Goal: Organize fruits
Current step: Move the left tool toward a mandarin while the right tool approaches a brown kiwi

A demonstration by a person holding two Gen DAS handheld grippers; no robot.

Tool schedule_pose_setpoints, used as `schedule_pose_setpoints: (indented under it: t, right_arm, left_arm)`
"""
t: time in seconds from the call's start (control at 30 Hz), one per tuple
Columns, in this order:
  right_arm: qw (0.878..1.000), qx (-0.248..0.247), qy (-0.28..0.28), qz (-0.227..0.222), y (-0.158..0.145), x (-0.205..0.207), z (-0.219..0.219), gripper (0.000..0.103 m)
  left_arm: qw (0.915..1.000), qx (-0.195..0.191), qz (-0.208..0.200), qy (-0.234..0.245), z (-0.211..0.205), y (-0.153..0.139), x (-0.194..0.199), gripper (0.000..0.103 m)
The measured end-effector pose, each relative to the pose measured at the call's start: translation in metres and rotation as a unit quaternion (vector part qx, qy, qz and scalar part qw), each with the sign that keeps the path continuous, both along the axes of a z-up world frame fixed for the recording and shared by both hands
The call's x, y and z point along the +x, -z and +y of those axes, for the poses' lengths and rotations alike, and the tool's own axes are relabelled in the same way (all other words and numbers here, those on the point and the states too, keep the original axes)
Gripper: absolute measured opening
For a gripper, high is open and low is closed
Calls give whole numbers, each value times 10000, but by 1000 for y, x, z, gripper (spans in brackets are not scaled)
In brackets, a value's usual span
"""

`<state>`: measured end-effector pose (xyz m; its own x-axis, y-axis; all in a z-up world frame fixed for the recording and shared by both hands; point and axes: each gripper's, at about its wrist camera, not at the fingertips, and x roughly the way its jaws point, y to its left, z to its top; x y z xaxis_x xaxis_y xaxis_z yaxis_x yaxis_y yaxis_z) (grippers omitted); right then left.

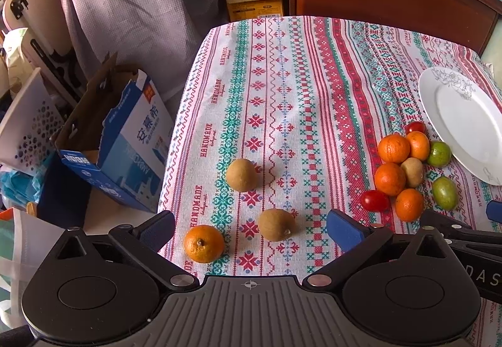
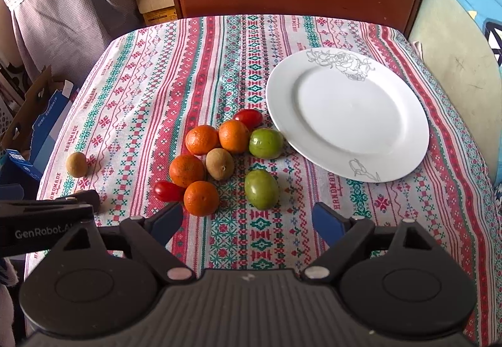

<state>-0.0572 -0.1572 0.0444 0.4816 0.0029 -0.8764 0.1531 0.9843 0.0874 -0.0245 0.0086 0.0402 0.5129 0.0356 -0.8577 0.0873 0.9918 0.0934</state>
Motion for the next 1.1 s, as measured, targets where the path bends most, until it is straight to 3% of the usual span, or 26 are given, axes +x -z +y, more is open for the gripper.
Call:
schedule_pose_setpoints:
  t: [1.1]
  right_arm:
    - [9996, 263, 0, -127, 3, -2, -2, 77]
  left_arm:
    - [9993, -222, -97, 282, 2, -2, -5, 101]
